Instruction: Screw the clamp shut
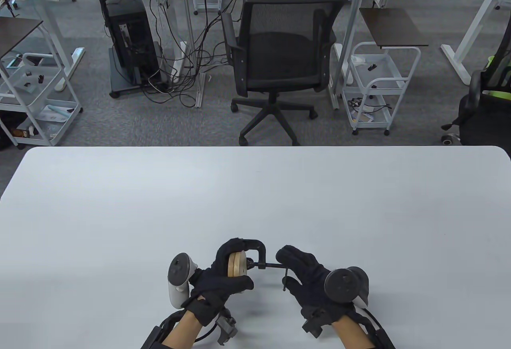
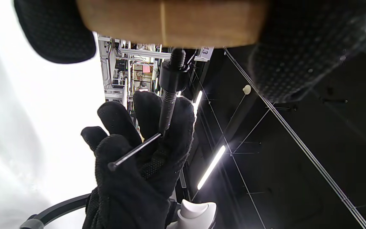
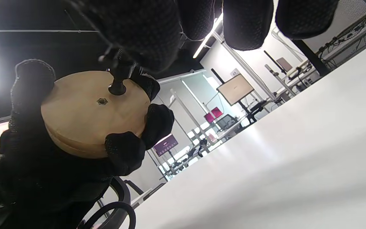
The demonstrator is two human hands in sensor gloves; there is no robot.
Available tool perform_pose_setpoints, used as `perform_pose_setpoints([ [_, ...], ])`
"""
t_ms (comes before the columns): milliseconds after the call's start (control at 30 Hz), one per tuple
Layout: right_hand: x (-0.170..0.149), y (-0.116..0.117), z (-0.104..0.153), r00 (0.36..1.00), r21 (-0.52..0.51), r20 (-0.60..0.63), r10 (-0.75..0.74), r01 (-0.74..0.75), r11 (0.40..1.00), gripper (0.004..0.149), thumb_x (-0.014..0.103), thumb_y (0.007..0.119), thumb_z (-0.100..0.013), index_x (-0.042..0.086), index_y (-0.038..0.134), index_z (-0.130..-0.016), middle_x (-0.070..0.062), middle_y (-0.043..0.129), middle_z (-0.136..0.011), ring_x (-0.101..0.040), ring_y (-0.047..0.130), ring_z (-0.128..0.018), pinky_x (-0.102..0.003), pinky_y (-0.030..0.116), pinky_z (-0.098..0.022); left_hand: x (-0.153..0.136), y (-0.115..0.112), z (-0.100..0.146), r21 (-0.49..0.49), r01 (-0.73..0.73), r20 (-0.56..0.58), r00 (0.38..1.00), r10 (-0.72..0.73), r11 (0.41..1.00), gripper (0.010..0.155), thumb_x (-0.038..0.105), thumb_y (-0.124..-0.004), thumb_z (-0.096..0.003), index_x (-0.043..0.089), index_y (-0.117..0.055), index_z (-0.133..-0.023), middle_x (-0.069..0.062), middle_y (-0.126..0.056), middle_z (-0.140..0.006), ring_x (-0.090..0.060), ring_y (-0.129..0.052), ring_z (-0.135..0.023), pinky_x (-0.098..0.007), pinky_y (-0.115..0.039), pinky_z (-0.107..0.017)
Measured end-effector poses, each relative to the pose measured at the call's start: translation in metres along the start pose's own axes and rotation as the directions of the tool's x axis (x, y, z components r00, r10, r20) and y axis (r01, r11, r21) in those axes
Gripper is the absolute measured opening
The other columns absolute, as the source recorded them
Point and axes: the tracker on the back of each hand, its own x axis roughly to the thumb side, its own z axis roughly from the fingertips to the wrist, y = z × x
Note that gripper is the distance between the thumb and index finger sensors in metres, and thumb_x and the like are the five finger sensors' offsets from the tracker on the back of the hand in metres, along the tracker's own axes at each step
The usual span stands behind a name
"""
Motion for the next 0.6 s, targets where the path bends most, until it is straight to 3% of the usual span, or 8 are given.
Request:
perform_pose_setpoints([
  [133, -0.001, -0.001, 0.0, 0.998, -0.003, -0.016, -0.061, 0.061, 0.998, 0.072, 0.035, 0.089, -0.041, 0.033, 0.056, -0.106, -0.011, 0.057, -0.111, -0.046, 0.065, -0.091, -0.064, 0.064, -0.059, 0.0, 0.001, 0.0, -0.003, 0.001, -0.003, 1.0, -0.001, 1.0, 0.099, 0.055, -0.101, -0.0415, 0.036, -0.035, -0.113, 0.01, -0.032, -0.123, -0.059, -0.052, -0.1, -0.063, -0.082, -0.054],
  [167, -0.001, -0.001, 0.0, 0.997, -0.005, -0.019, -0.07, 0.07, 0.998, 0.069, 0.038, 0.088, -0.041, 0.029, 0.061, -0.105, -0.013, 0.059, -0.11, -0.047, 0.065, -0.091, -0.064, 0.064, -0.058, 0.001, 0.0, 0.0, -0.006, -0.002, -0.006, 1.0, 0.002, 1.0, 0.099, 0.055, -0.101, -0.0416, 0.036, -0.035, -0.113, 0.003, -0.032, -0.123, -0.059, -0.052, -0.1, -0.064, -0.082, -0.054],
  [233, -0.001, -0.002, 0.001, 0.996, -0.014, -0.026, -0.084, 0.083, 0.996, 0.066, 0.043, 0.085, -0.042, 0.023, 0.067, -0.102, -0.015, 0.062, -0.108, -0.047, 0.065, -0.091, -0.065, 0.064, -0.058, 0.0, 0.0, 0.0, -0.015, 0.013, -0.007, 1.0, -0.013, 1.0, 0.099, 0.055, -0.101, -0.0415, 0.036, -0.035, -0.113, 0.01, -0.032, -0.123, -0.059, -0.052, -0.1, -0.064, -0.082, -0.054],
  [267, -0.002, -0.002, 0.0, 0.995, -0.017, -0.035, -0.094, 0.093, 0.996, 0.064, 0.046, 0.083, -0.043, 0.021, 0.07, -0.1, -0.015, 0.065, -0.106, -0.047, 0.066, -0.09, -0.065, 0.065, -0.058, 0.0, -0.001, 0.0, -0.017, 0.014, -0.008, 1.0, -0.014, 1.0, 0.099, 0.055, -0.101, -0.0414, 0.036, -0.035, -0.113, 0.003, -0.032, -0.124, -0.059, -0.052, -0.1, -0.064, -0.082, -0.055],
  [600, -0.016, 0.002, 0.001, 0.938, -0.039, -0.15, -0.313, 0.31, 0.95, 0.057, 0.051, 0.075, -0.047, 0.013, 0.085, -0.088, -0.017, 0.085, -0.091, -0.047, 0.077, -0.082, -0.065, 0.069, -0.053, 0.0, -0.004, -0.001, -0.041, 0.046, -0.004, 0.999, -0.046, 0.998, 0.099, 0.054, -0.101, -0.0411, 0.037, -0.036, -0.113, 0.002, -0.032, -0.124, -0.059, -0.052, -0.1, -0.064, -0.081, -0.054],
])
